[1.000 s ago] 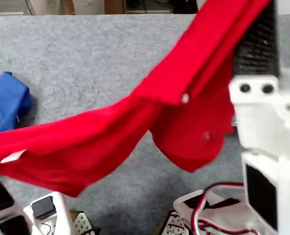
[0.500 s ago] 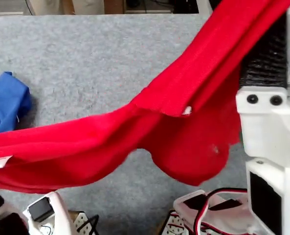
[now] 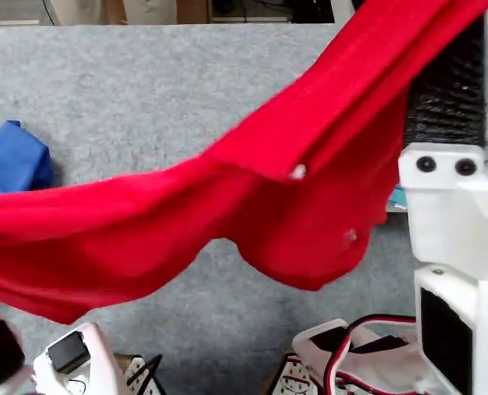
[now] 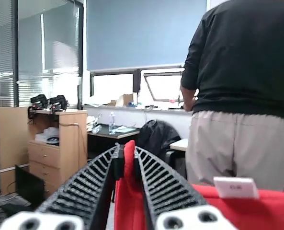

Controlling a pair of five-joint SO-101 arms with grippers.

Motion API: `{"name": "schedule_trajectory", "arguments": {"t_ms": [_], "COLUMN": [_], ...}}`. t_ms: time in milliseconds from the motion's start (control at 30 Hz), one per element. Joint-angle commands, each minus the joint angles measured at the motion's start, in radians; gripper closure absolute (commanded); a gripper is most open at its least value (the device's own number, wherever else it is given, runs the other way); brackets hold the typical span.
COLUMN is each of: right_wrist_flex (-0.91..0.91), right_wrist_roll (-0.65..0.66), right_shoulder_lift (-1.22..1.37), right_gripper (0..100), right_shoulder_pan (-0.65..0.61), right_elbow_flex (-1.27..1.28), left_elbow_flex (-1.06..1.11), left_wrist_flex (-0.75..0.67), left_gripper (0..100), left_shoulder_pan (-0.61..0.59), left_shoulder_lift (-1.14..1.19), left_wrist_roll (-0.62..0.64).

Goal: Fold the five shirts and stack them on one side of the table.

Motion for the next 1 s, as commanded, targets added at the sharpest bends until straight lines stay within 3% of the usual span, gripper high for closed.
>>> {"name": "schedule_trajectory", "arguments": {"t_ms": [0,367,500,600,733,800,967], "right_wrist_flex": [0.005,0.075,0.123,0.127,0.118,0.071,-0.147], "right_wrist_roll": [0.003,0.002,0.002,0.002,0.002,0.002,0.0], "right_shoulder_lift": [0.002,0.004,0.013,0.028,0.073,0.114,0.254], "right_gripper": [99.7,99.7,99.7,99.7,99.7,99.7,99.7], "right_shoulder_pan": [0.033,0.028,0.027,0.027,0.027,0.027,0.031], "right_elbow_flex": [-0.012,-0.004,0.008,0.081,0.202,0.277,0.473], "left_elbow_flex": [0.0,-0.005,-0.002,0.037,0.292,0.43,0.681], "left_wrist_flex": [-0.015,-0.014,0.055,0.052,-0.115,-0.247,-0.621], "left_gripper": [98,98,98,98,98,98,98], "left_shoulder_pan": [-0.055,-0.077,-0.077,-0.074,0.043,0.132,0.206], "left_shoulder_lift": [0.036,0.035,0.038,0.053,0.114,0.165,0.302], "left_wrist_roll": [-0.005,-0.003,-0.003,0.066,0.133,0.133,0.137]}}
